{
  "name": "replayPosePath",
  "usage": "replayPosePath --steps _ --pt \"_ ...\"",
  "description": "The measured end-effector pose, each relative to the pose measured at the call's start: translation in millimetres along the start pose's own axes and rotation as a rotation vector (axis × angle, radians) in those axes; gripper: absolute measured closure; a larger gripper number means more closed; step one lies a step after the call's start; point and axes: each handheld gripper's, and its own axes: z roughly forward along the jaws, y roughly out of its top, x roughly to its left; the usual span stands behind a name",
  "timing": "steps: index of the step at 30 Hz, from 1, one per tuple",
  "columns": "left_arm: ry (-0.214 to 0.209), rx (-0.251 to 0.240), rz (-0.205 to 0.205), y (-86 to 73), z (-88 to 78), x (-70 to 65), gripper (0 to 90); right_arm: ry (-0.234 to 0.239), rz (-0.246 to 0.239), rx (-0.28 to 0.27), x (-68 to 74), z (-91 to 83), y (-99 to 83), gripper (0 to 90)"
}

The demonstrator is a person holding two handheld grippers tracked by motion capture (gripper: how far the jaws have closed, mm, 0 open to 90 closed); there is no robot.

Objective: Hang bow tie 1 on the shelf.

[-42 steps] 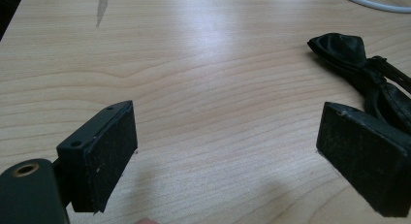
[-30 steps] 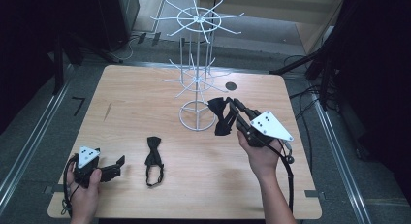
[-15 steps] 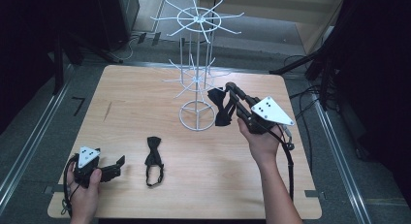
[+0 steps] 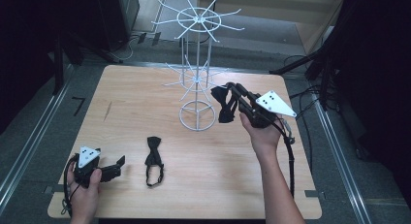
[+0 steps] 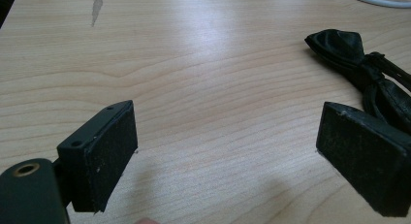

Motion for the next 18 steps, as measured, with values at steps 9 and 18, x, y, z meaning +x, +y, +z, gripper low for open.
replayPosePath --steps 9,18 --pt "0.001 -0.003 0.001 -0.1 0.1 -0.3 8.5 0.010 0.002 -0.006 7.0 -3.7 0.2 79.2" --pt "0.000 -0.001 -0.001 0.0 0.1 -0.1 8.5 0.008 0.021 -0.011 -1.4 -12.0 3.7 79.1"
